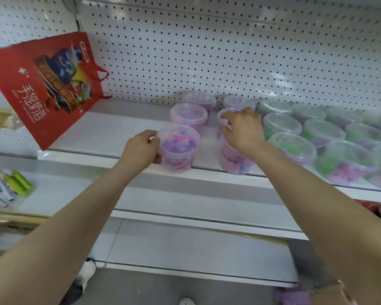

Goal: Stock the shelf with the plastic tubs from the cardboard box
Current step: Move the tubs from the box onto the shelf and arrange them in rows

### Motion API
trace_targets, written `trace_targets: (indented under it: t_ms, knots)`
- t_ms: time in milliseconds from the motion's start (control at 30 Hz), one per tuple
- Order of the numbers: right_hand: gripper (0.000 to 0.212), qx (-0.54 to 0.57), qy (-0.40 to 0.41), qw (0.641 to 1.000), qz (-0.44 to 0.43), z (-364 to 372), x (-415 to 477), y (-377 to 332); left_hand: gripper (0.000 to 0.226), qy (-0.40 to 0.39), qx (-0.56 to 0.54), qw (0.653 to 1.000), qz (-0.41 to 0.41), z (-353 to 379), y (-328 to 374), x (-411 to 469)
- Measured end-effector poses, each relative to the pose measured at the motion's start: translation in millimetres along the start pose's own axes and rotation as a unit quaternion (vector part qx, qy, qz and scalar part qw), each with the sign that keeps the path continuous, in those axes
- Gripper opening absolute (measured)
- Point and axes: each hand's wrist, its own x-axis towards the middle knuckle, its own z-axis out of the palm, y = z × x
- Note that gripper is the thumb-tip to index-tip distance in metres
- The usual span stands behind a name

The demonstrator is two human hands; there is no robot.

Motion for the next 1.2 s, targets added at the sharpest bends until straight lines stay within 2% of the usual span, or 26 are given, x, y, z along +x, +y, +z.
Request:
trace_targets:
  t_ms: [100, 133, 200, 267, 367, 433, 500, 567, 700, 867, 1000, 1200]
  knots:
    - [0.031, -0.022, 0.007, 1.0, 0.007, -9, -19, 17, 0.037, -0.007, -0.062, 0.998, -0.017, 15, 6, 1]
    - [0.032, -0.025, 0.005, 1.0, 0.009, -12, -25, 20, 0.036, -0.005, -0.033, 0.999, -0.005, 18, 6, 3]
    - [0.038, -0.032, -0.002, 0.999, 0.012, -17, -37, 24, 0.035, 0.012, 0.115, 0.992, 0.042, 20, 4, 6]
    - [0.047, -0.049, -0.017, 0.999, 0.006, -20, -47, 24, 0.035, 0.069, 0.242, 0.961, 0.116, 21, 1, 7]
    - [0.051, -0.074, -0.041, 0.996, -0.014, -21, -58, 22, 0.032, 0.124, 0.306, 0.903, 0.275, 27, 4, 2]
    - [0.053, -0.079, -0.045, 0.996, -0.019, -23, -63, 21, 0.038, 0.107, 0.354, 0.866, 0.337, 35, 8, -1]
    - [0.05, -0.082, -0.045, 0.995, -0.019, -25, -66, 21, 0.04, 0.071, 0.401, 0.849, 0.336, 42, 12, -5]
    - [0.043, -0.077, -0.053, 0.995, -0.022, -25, -67, 22, 0.035, 0.051, 0.412, 0.848, 0.331, 44, 16, -6]
    - [0.03, -0.077, -0.061, 0.995, -0.029, -25, -68, 32, 0.036, 0.014, 0.371, 0.842, 0.392, 28, 7, -1]
    - [0.035, -0.047, -0.054, 0.997, -0.031, -19, -74, 36, 0.051, -0.006, 0.335, 0.864, 0.376, 8, -4, -9]
    - [0.036, -0.018, -0.048, 0.998, -0.041, -16, -75, 36, 0.047, 0.003, 0.34, 0.873, 0.349, 20, -1, -11]
    - [0.033, 0.006, -0.023, 0.997, -0.077, -10, -74, 44, 0.033, -0.009, 0.292, 0.863, 0.412, 21, -9, -6]
